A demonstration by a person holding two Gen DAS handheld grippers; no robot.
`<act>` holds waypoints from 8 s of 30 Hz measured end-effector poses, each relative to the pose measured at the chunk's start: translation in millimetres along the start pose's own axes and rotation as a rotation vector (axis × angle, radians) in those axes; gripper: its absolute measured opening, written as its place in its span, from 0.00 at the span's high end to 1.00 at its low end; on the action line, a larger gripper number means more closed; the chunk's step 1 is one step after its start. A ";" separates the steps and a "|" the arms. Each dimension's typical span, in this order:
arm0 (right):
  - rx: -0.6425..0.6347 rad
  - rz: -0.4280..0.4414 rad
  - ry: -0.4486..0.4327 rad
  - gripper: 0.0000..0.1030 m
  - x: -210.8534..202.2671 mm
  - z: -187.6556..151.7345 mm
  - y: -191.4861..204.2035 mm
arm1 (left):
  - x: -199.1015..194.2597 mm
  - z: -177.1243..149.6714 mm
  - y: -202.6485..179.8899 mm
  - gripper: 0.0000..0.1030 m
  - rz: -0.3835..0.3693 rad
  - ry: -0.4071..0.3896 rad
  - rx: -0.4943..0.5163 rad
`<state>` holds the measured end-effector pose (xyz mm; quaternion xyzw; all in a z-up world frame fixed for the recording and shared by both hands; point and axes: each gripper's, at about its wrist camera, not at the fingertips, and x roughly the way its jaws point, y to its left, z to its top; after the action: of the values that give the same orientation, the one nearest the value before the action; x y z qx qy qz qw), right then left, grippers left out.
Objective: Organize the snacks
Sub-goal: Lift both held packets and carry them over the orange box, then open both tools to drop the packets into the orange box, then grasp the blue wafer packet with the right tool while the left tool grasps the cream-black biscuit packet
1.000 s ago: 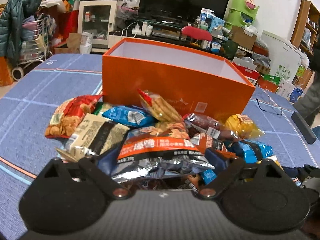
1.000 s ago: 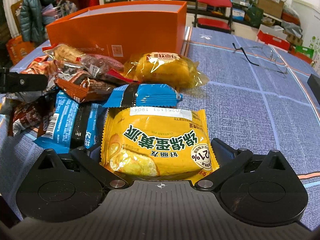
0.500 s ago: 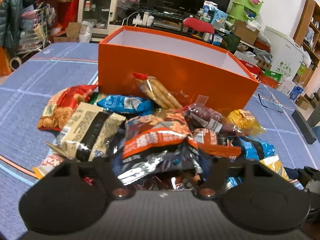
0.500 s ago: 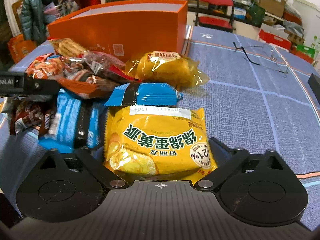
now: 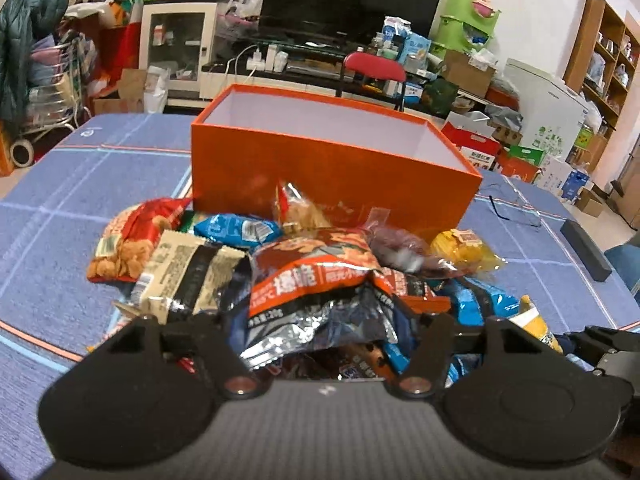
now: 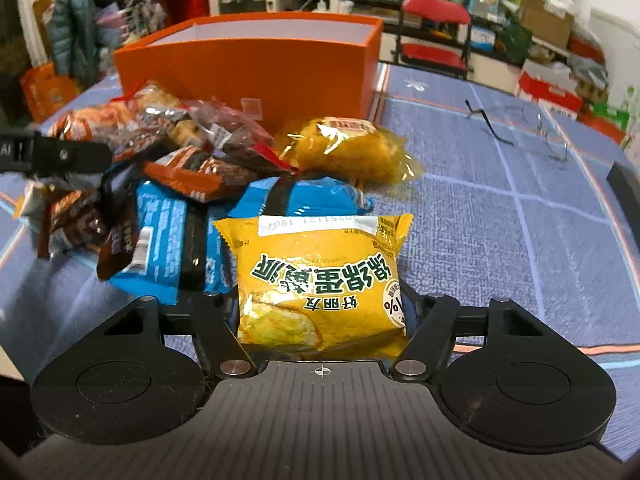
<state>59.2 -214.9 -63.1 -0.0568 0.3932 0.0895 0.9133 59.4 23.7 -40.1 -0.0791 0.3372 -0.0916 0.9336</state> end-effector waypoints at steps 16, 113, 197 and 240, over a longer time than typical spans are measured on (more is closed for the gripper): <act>-0.120 -0.107 -0.126 0.45 -38.8 3.0 15.6 | -29.5 5.5 -3.5 0.38 0.042 -0.115 0.096; 0.103 -0.156 -0.411 0.16 -71.7 92.3 -35.1 | -57.3 58.7 78.6 0.02 0.261 -0.266 0.015; 0.041 0.007 -0.076 0.55 51.8 24.8 -7.3 | 49.1 1.9 66.1 0.29 0.181 0.049 0.088; -0.109 -0.101 -0.167 0.64 9.7 29.4 15.2 | 21.5 8.5 59.0 0.46 0.150 0.001 0.107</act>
<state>83.4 -193.8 -50.6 -0.1186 0.3070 0.0691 0.9418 88.1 76.9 -59.2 -0.0036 0.3373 -0.0391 0.9406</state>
